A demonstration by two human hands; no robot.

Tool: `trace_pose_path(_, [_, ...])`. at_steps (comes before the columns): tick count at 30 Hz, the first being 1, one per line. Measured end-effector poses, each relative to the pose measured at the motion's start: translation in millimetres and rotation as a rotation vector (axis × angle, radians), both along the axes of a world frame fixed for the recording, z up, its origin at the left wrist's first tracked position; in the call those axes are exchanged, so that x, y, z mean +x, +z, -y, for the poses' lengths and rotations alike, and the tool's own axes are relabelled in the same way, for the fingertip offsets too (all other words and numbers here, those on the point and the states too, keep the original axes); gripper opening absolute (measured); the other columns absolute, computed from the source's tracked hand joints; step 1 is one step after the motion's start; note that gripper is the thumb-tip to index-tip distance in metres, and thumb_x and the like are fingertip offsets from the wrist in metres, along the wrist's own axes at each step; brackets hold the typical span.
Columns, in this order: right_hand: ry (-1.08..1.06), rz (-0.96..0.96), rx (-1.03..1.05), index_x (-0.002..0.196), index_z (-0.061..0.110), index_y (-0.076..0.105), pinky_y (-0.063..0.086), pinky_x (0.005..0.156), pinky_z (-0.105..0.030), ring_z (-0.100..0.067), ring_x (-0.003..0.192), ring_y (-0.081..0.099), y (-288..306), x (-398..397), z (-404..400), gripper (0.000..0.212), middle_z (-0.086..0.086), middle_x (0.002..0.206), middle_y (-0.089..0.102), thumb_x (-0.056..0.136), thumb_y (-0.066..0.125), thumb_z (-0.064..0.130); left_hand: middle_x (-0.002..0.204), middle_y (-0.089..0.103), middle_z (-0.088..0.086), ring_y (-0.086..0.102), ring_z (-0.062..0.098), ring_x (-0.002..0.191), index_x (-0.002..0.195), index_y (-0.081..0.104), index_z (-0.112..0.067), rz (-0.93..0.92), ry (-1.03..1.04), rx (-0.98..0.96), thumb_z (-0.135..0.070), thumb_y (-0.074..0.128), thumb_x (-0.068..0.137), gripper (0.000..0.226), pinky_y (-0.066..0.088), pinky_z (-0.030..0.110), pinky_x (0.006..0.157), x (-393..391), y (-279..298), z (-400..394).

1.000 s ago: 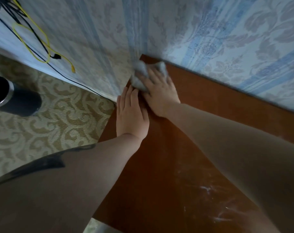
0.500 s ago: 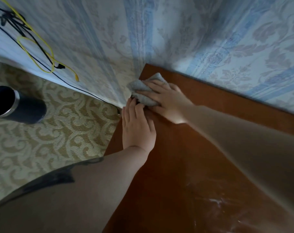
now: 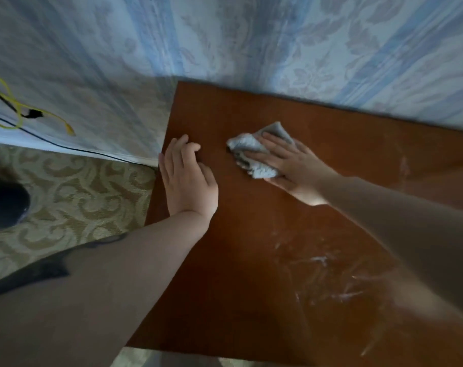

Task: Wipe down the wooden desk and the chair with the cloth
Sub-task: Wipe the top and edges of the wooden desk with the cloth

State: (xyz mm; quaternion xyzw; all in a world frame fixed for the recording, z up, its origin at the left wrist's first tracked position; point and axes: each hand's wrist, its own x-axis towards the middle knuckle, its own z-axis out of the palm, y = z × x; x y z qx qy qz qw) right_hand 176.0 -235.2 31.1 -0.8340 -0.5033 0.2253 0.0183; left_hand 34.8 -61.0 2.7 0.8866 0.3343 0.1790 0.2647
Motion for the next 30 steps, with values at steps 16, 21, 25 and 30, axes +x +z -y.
trace_pose_path(16, [-0.585,0.088,0.034,0.152,0.046,0.002,-0.008,0.120,-0.041,-0.008,0.147,-0.016,-4.1,-97.2,1.4,0.058,0.011,0.162,-0.011,0.102,0.030,0.047,0.159,0.024,-0.001,0.009,0.016,0.149,0.148,0.035,-0.020,-0.188,-0.349,0.036,-0.021,0.043,0.099,0.050,0.003,0.035,0.121,-50.8,4.0,44.6])
trace_pose_path(21, [-0.135,0.047,-0.131,0.150,0.047,-0.011,-0.016,0.117,-0.037,-0.008,0.144,-0.025,14.6,-80.6,56.5,0.063,0.014,0.157,-0.024,0.102,0.030,0.047,0.160,0.023,-0.002,0.010,0.016,0.149,0.149,0.033,-0.022,-0.235,-0.356,0.110,-0.026,0.035,0.100,0.049,0.007,0.039,0.122,-50.5,-1.2,45.7])
trace_pose_path(25, [-0.632,0.096,-0.021,0.152,0.046,0.002,-0.007,0.121,-0.044,-0.010,0.148,-0.014,0.4,-88.5,31.4,0.058,0.010,0.162,-0.011,0.103,0.031,0.044,0.158,0.027,0.001,0.015,0.019,0.148,0.147,0.035,-0.020,-0.232,-0.348,0.140,-0.024,0.036,0.099,0.048,0.009,0.041,0.121,-50.2,-1.3,47.9])
trace_pose_path(30, [-0.265,0.013,-0.008,0.149,0.048,-0.008,-0.020,0.116,-0.038,-0.008,0.143,-0.026,9.9,-135.8,42.0,0.060,0.014,0.158,-0.023,0.102,0.029,0.047,0.157,0.031,0.004,0.019,0.022,0.147,0.145,0.039,-0.017,-0.236,-0.365,0.149,-0.023,0.038,0.098,0.048,0.012,0.044,0.119,-49.2,0.7,47.3])
